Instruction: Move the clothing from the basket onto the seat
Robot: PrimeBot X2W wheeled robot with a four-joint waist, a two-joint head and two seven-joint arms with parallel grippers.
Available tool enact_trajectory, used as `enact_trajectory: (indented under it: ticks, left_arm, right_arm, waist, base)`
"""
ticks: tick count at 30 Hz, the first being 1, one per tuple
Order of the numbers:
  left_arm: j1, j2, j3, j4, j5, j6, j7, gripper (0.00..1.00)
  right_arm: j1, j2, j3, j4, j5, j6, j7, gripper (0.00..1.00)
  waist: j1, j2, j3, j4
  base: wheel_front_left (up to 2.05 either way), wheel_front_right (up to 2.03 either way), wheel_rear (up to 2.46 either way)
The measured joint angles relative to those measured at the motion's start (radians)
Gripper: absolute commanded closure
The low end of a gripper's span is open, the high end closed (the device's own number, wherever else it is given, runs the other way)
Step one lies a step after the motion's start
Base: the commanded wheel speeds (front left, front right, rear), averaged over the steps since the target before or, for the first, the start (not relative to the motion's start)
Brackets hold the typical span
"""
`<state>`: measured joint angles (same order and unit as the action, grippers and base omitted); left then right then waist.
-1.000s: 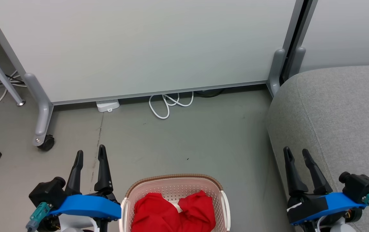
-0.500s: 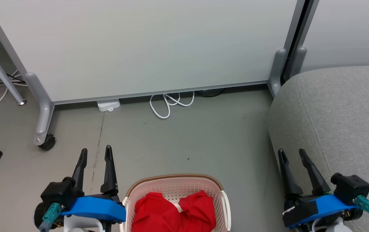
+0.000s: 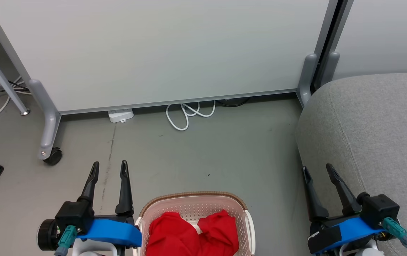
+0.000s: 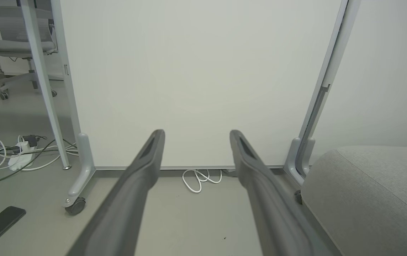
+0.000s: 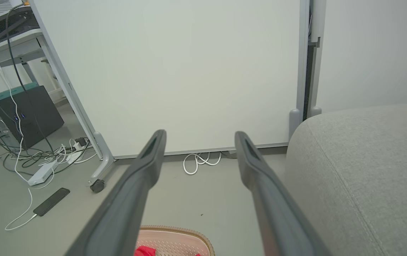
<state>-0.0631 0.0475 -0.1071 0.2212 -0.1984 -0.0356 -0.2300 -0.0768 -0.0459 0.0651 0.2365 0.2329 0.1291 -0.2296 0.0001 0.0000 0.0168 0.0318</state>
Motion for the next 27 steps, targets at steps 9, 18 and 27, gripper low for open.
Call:
enact_trajectory:
  ticks: [9, 18, 27]
  left_arm:
    - [0.000, 0.001, -0.011, 0.006, 0.064, -0.002, -0.018, 0.00]
    - [0.000, 0.001, -0.022, 0.015, 0.118, -0.014, -0.032, 0.00]
    - [-0.001, 0.001, -0.022, 0.037, 0.101, -0.026, -0.032, 0.00]
  right_arm:
    - [0.000, -0.001, 0.009, 0.006, -0.061, 0.000, -0.017, 0.00]
    - [0.000, -0.001, 0.016, 0.009, -0.119, 0.000, -0.032, 0.00]
    - [0.000, -0.001, 0.019, 0.010, -0.117, 0.000, -0.032, 0.00]
  waist:
    - [0.0000, 0.0000, -0.001, 0.000]
    - [0.0000, 0.0000, 0.001, 0.002]
    - [0.0000, 0.0000, -0.003, 0.003]
  base:
    - [0.00, 0.00, 0.00]
    - [0.00, 0.00, 0.00]
    - [0.00, 0.00, 0.00]
